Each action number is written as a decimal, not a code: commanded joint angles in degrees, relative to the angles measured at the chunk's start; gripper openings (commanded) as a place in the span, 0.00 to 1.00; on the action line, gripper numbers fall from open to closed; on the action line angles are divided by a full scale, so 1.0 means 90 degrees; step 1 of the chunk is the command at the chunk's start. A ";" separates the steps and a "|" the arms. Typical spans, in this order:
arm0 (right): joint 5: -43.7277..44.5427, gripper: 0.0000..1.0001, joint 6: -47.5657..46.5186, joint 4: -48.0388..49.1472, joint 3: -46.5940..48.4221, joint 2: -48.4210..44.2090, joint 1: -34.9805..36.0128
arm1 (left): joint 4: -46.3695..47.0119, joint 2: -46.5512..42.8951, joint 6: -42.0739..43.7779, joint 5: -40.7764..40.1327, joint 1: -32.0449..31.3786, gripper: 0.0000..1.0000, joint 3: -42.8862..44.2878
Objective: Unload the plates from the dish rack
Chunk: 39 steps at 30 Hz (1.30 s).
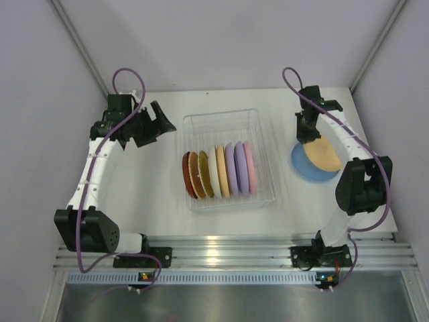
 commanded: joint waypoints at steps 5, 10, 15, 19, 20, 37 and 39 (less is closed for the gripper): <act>0.0632 0.00 -0.0127 -0.0228 0.0587 0.0257 0.0335 | 0.0137 -0.0052 0.0080 0.0088 0.0000 0.96 0.0112; 0.0652 0.00 -0.0098 -0.0276 0.0557 0.0355 0.0414 | 0.0137 -0.0082 0.0109 0.0049 0.0000 0.96 0.0073; 0.0506 0.10 -0.0098 -0.0296 0.0499 0.0384 0.0472 | 0.0137 -0.0072 0.0109 0.0068 0.0000 0.96 0.0082; 0.0361 0.42 -0.0049 -0.0471 0.0780 0.0219 0.0580 | 0.0146 -0.0072 0.0109 0.0078 0.0000 0.96 0.0073; 0.0302 0.42 -0.0049 -0.0511 0.0878 0.0170 0.0590 | 0.0146 -0.0072 0.0109 0.0078 0.0000 0.96 0.0073; -0.5303 0.53 0.0303 0.0845 -0.0094 -0.1607 0.0941 | 0.0098 -0.0072 0.0099 0.0098 0.0000 0.96 0.0131; -0.5791 0.52 0.0429 0.1197 -0.0369 -0.1793 0.0990 | 0.0088 -0.0072 0.0090 0.0107 0.0000 0.96 0.0131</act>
